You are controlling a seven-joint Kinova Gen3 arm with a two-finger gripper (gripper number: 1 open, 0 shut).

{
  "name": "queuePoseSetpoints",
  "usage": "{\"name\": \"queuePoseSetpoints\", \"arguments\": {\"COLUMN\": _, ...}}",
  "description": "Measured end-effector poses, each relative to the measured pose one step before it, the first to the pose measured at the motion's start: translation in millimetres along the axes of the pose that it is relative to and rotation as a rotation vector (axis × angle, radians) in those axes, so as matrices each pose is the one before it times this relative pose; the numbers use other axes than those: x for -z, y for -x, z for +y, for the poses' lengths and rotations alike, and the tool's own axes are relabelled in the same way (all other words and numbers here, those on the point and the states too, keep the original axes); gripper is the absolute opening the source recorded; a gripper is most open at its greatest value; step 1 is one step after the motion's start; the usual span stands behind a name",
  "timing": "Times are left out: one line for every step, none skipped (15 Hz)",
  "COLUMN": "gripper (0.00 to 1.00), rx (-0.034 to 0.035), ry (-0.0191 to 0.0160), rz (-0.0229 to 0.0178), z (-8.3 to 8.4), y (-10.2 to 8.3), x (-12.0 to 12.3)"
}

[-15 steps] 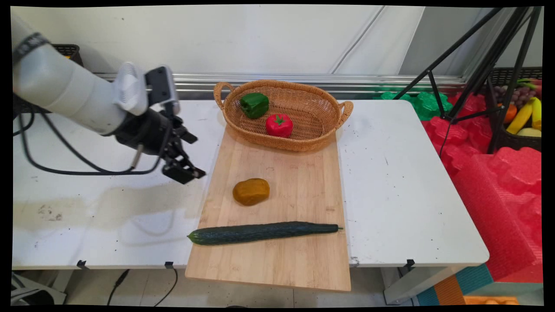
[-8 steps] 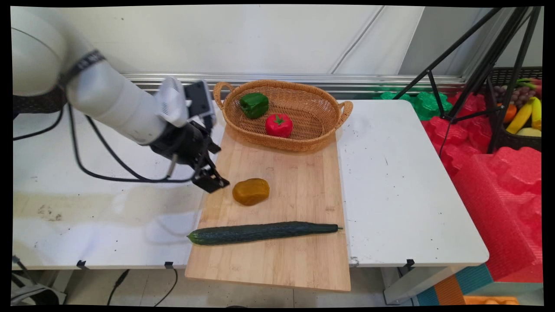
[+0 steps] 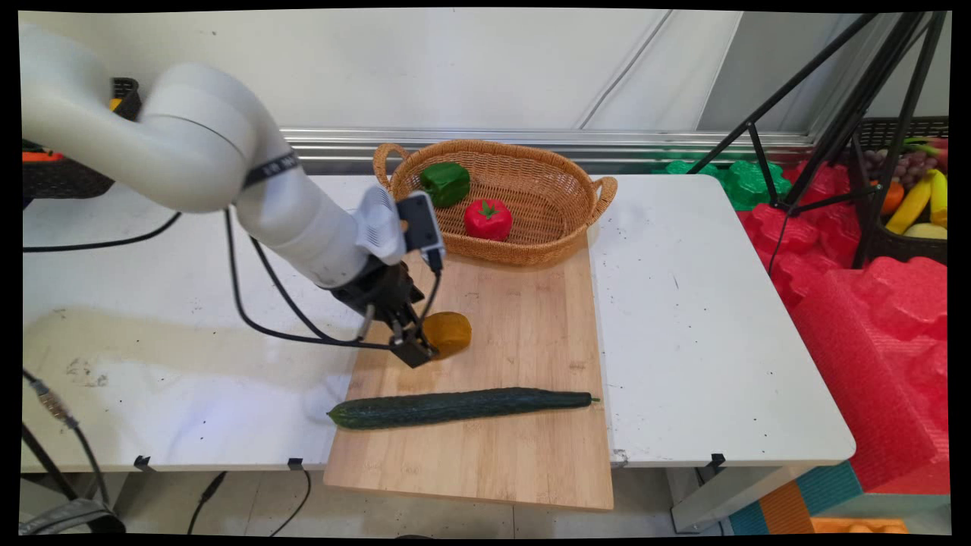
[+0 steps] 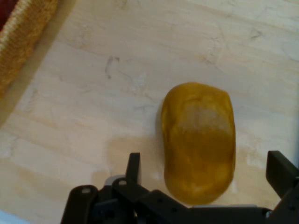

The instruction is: Pick up the potato from the cutting board, then place the picked object in the vegetable basket

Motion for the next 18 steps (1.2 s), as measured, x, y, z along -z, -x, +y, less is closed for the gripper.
{"name": "queuePoseSetpoints", "arguments": {"gripper": 1.0, "rx": 0.00058, "ry": 0.00355, "rz": -0.00633, "z": 1.02, "y": -2.85, "x": -7.71}}
{"name": "queuePoseSetpoints", "arguments": {"gripper": 1.0, "rx": 0.00088, "ry": 0.00281, "rz": -0.00422, "z": 0.87, "y": -2.33, "x": -6.01}}
{"name": "queuePoseSetpoints", "arguments": {"gripper": 1.0, "rx": 0.00099, "ry": 0.00152, "rz": -0.0029, "z": 0.47, "y": -1.25, "x": -3.61}}
{"name": "queuePoseSetpoints", "arguments": {"gripper": 1.0, "rx": 0.00112, "ry": 0.00168, "rz": -0.00329, "z": 0.64, "y": -1.54, "x": -4.8}}
{"name": "queuePoseSetpoints", "arguments": {"gripper": 1.0, "rx": -0.00001, "ry": 0.0007, "rz": -0.00274, "z": 0.63, "y": -1.67, "x": -4.51}}
{"name": "queuePoseSetpoints", "arguments": {"gripper": 1.0, "rx": -0.0003, "ry": -0.00007, "rz": -0.00164, "z": 0.38, "y": -0.98, "x": -2.95}}
{"name": "queuePoseSetpoints", "arguments": {"gripper": 0.0, "rx": -0.00011, "ry": -0.0005, "rz": -0.00117, "z": 0.41, "y": -0.74, "x": -2.56}}
{"name": "queuePoseSetpoints", "arguments": {"gripper": 0.0, "rx": -0.00093, "ry": -0.00241, "rz": 0.00048, "z": 0.27, "y": -0.81, "x": -1.93}}
{"name": "queuePoseSetpoints", "arguments": {"gripper": 0.0, "rx": -0.00109, "ry": -0.00479, "rz": 0.00297, "z": 0.04, "y": -0.68, "x": -0.16}}
{"name": "queuePoseSetpoints", "arguments": {"gripper": 0.0, "rx": -0.00234, "ry": -0.00459, "rz": 0.00363, "z": 0.11, "y": -0.63, "x": 1.4}}
{"name": "queuePoseSetpoints", "arguments": {"gripper": 0.0, "rx": -0.00234, "ry": -0.00353, "rz": 0.00409, "z": 0.06, "y": -0.64, "x": 1.47}}
{"name": "queuePoseSetpoints", "arguments": {"gripper": 0.0, "rx": -0.00331, "ry": -0.00478, "rz": 0.00385, "z": 0.2, "y": -0.79, "x": 3.2}}
{"name": "queuePoseSetpoints", "arguments": {"gripper": 0.0, "rx": -0.00326, "ry": -0.00321, "rz": 0.0069, "z": -0.07, "y": -1.44, "x": 4.1}}
{"name": "queuePoseSetpoints", "arguments": {"gripper": 0.0, "rx": -0.00326, "ry": -0.00409, "rz": 0.01131, "z": -0.51, "y": -2.6, "x": 6.63}}
{"name": "queuePoseSetpoints", "arguments": {"gripper": 0.0, "rx": -0.00104, "ry": -0.00447, "rz": 0.01452, "z": -0.4, "y": -3.71, "x": 8.23}}
{"name": "queuePoseSetpoints", "arguments": {"gripper": 0.0, "rx": 0.00082, "ry": -0.00633, "rz": 0.017, "z": -0.59, "y": -4.53, "x": 8.29}}
{"name": "queuePoseSetpoints", "arguments": {"gripper": 0.0, "rx": 0.00147, "ry": -0.01066, "rz": 0.02237, "z": -1.01, "y": -7.51, "x": 9.86}}
{"name": "queuePoseSetpoints", "arguments": {"gripper": 0.0, "rx": 0.0071, "ry": -0.01489, "rz": 0.02633, "z": -2.34, "y": -9.07, "x": 9.81}}
